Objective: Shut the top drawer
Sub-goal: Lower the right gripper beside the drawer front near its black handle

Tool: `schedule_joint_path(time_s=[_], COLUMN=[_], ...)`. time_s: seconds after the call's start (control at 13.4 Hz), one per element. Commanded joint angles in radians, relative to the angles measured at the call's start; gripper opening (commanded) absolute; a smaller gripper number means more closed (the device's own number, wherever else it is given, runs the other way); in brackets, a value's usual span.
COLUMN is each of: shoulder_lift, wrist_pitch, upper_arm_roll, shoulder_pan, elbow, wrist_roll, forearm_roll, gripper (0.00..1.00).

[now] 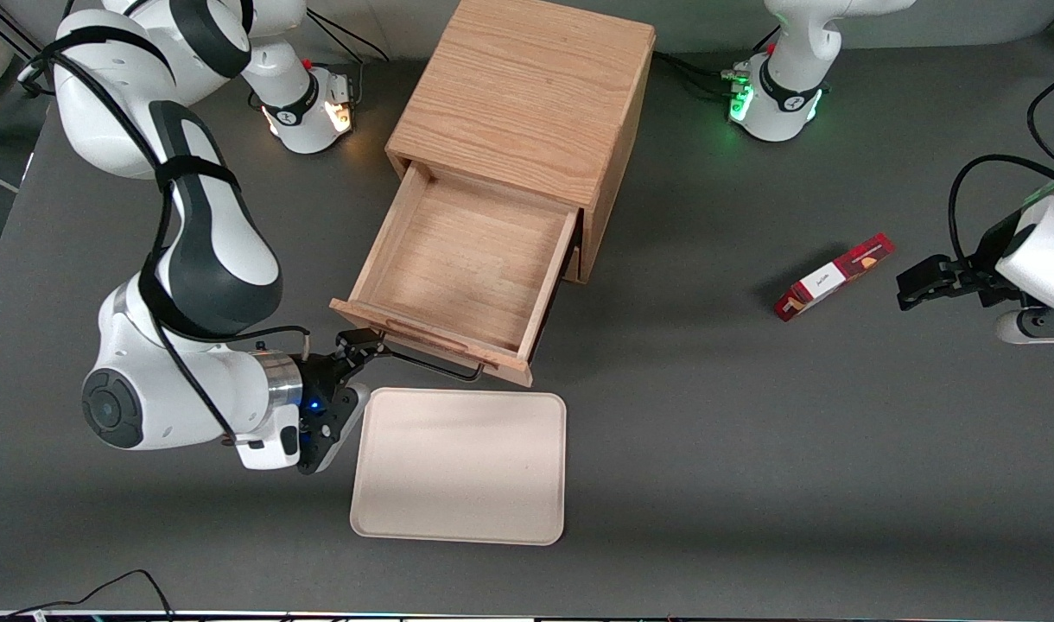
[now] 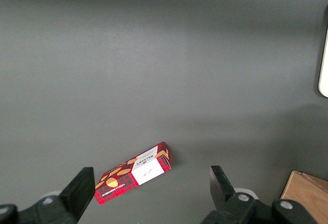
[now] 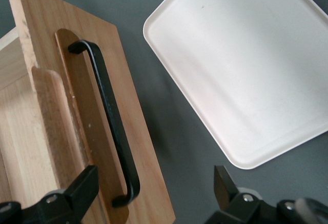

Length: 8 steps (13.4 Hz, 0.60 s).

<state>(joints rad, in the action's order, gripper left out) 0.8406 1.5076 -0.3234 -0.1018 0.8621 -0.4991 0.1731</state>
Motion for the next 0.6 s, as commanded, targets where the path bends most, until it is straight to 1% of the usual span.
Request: schedule_joint_path(time_s=[0.0,0.15,0.52], shoulder_lift=[0.035,0.041,0.041], wrist_pitch=[0.002,0.008,0.066], upper_arm_roll=[-0.006,-0.006,-0.005], shoulder_pan=[-0.012,-0.036,-0.044], elbow=[-0.034,-0.032,0.008], wrist_roll=[0.03,0.033,0.034], forearm_roll=[0.011,0.008,0.005], gripper=[1.0,1.0,1.0])
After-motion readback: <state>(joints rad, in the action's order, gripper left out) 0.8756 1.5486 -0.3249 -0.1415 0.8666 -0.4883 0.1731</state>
